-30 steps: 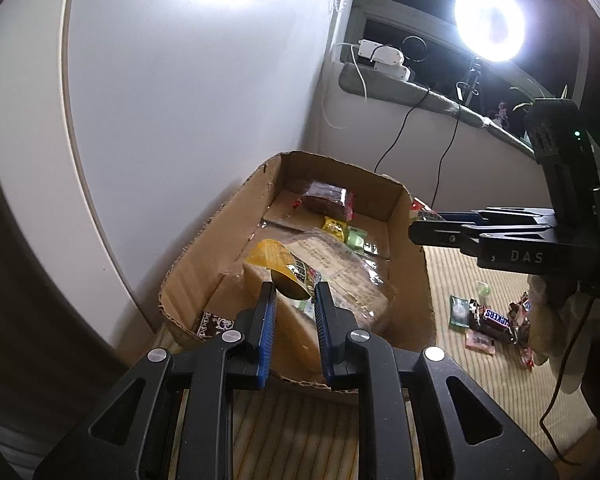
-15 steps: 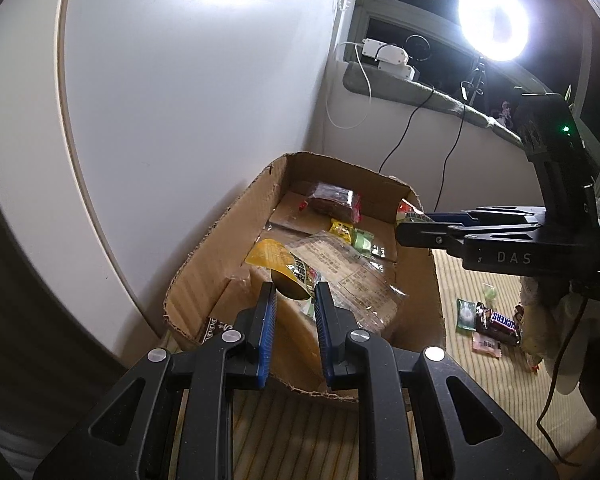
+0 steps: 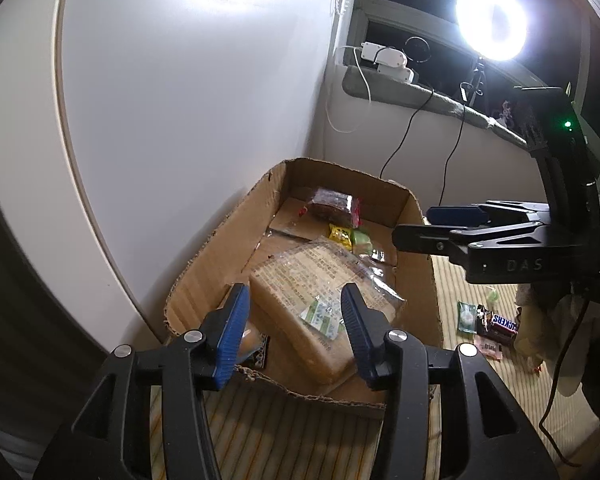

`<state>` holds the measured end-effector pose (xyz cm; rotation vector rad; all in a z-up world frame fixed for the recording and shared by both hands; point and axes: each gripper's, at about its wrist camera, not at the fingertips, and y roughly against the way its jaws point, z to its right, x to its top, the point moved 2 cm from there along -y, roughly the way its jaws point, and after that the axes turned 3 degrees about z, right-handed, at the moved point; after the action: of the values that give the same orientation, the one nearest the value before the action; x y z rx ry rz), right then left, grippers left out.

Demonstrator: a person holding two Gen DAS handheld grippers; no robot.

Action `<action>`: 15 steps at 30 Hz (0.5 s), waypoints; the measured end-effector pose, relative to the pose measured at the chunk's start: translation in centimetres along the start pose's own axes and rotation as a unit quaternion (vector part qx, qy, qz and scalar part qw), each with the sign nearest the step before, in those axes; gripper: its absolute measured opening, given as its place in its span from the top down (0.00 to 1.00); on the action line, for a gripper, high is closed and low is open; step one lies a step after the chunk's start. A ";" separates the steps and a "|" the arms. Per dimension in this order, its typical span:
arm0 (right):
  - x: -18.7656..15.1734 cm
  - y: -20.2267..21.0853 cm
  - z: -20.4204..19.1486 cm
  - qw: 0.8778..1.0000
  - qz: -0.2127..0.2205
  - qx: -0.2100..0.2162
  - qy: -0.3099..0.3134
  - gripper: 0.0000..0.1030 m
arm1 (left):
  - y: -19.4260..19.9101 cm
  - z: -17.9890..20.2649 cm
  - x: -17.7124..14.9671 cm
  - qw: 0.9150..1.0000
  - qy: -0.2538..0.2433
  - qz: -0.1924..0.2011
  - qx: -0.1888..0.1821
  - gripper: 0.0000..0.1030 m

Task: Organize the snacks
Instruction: 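Open the left gripper over the box while the right gripper releases the toy candy there, then move the left gripper to the pink packet while the right gripper reaches the red-wrapped chocolate bag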

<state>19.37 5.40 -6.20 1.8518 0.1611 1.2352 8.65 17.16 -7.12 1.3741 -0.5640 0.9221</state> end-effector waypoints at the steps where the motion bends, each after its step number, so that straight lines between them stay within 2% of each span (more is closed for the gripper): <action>1: 0.1 0.2 0.0 1.000 0.002 -0.001 -0.001 0.25 | 0.0 0.0 0.0 1.000 0.000 0.000 0.001 0.49; 4: 0.3 0.7 0.2 1.000 0.010 0.000 -0.006 0.16 | 0.2 0.1 0.0 1.000 0.001 0.002 0.001 0.45; 15: 0.0 3.0 -0.3 1.000 0.019 -0.009 0.001 0.15 | 1.5 1.2 0.1 1.000 -0.009 0.009 -0.003 0.45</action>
<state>18.14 3.75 -4.06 1.8465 0.1155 1.2610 7.70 15.94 -5.99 1.3760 -0.5935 0.9226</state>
